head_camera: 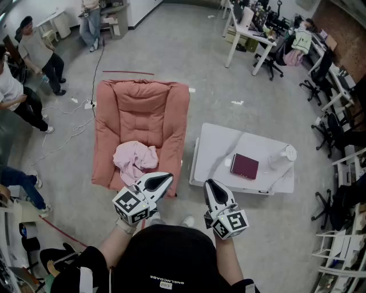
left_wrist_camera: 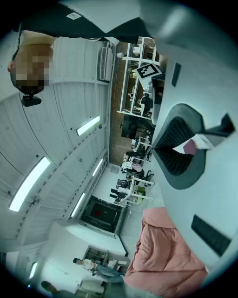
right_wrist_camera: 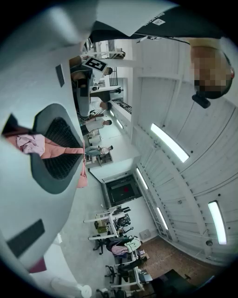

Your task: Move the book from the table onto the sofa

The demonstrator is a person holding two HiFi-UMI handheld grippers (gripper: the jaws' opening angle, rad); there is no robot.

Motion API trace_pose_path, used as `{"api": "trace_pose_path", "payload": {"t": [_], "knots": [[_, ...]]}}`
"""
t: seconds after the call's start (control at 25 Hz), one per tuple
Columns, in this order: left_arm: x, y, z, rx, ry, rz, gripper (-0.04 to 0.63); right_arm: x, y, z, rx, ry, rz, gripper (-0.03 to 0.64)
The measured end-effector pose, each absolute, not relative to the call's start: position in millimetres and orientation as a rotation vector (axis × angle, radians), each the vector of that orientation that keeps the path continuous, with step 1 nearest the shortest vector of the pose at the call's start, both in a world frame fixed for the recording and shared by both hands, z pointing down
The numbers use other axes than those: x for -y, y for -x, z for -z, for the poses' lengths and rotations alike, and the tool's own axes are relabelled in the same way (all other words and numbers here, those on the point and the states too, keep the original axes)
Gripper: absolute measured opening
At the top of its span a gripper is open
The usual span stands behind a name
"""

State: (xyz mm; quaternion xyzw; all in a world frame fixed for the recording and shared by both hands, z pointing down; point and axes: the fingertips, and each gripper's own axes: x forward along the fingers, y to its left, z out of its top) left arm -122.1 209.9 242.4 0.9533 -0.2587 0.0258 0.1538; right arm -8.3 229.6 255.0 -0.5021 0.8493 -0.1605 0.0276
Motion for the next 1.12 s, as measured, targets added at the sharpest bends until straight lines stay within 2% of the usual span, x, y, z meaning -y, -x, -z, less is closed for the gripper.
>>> {"api": "trace_pose_path", "payload": {"t": [0.56, 1.12], "knots": [[-215, 85, -244, 0.737, -2.755, -0.113, 0.014, -233, -22, -251, -2.61, 1.544, 0.488, 0.057], [-255, 12, -254, 0.781, -2.754, -0.168, 0.014, -270, -103, -258, -2.584, 1.523, 0.524, 0.057]]}}
